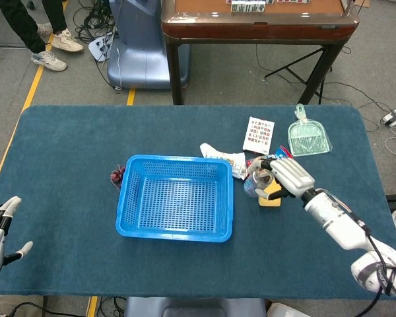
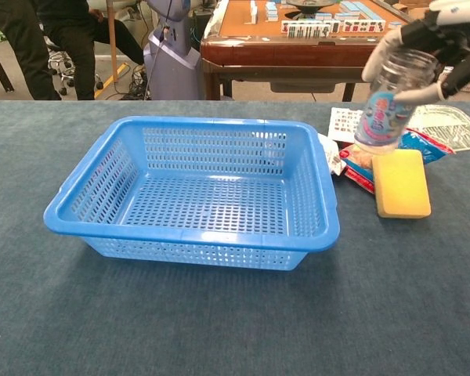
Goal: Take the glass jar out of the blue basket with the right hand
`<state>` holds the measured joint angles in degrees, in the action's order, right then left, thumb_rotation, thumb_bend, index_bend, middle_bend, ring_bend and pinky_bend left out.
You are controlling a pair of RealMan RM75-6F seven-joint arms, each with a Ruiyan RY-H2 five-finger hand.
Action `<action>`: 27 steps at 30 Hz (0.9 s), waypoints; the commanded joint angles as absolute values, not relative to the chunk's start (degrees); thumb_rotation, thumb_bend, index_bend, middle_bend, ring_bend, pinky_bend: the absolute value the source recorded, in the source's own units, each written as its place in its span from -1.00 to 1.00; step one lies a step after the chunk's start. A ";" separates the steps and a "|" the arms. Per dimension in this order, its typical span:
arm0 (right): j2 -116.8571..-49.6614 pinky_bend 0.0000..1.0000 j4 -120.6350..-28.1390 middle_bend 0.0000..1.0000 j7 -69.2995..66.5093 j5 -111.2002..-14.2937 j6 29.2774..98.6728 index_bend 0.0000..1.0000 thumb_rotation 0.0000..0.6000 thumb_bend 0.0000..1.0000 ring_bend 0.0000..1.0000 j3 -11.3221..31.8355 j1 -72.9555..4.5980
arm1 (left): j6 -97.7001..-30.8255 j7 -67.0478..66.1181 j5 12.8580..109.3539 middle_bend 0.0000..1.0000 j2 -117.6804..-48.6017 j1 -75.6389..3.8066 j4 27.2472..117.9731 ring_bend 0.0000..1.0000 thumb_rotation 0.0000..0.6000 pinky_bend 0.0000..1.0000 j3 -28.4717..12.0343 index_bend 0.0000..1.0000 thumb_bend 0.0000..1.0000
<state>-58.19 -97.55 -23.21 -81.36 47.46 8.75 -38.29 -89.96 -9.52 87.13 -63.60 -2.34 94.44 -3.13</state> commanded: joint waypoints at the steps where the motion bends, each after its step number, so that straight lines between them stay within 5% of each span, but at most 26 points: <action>1: -59.44 0.19 -95.24 -0.25 -25.04 -83.79 48.56 -0.19 1.00 -0.34 -0.37 6.17 -36.45 | -90.05 -9.56 87.34 -0.71 -63.64 -2.45 94.59 -0.70 1.00 -0.63 -3.16 -0.75 -0.70; 16: -69.11 0.18 -85.34 -0.34 -30.83 -90.74 51.14 -0.20 1.00 -0.49 -0.38 -0.68 -34.03 | -90.52 -9.31 87.07 -0.71 -63.38 -1.91 94.69 -0.70 1.00 -0.63 -2.89 -0.75 -0.70; 27: -68.93 -0.36 -83.38 -0.73 -32.45 -93.72 54.22 -0.86 1.00 -0.60 -0.74 -2.47 -33.92 | -90.72 -9.34 86.83 -0.71 -63.35 -1.64 94.70 -0.69 1.00 -0.63 -2.87 -0.75 -0.70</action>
<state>-69.28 -83.18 -32.60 -93.64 53.68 -2.45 -34.10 -90.72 -9.33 86.82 -63.35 -1.64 94.70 -2.86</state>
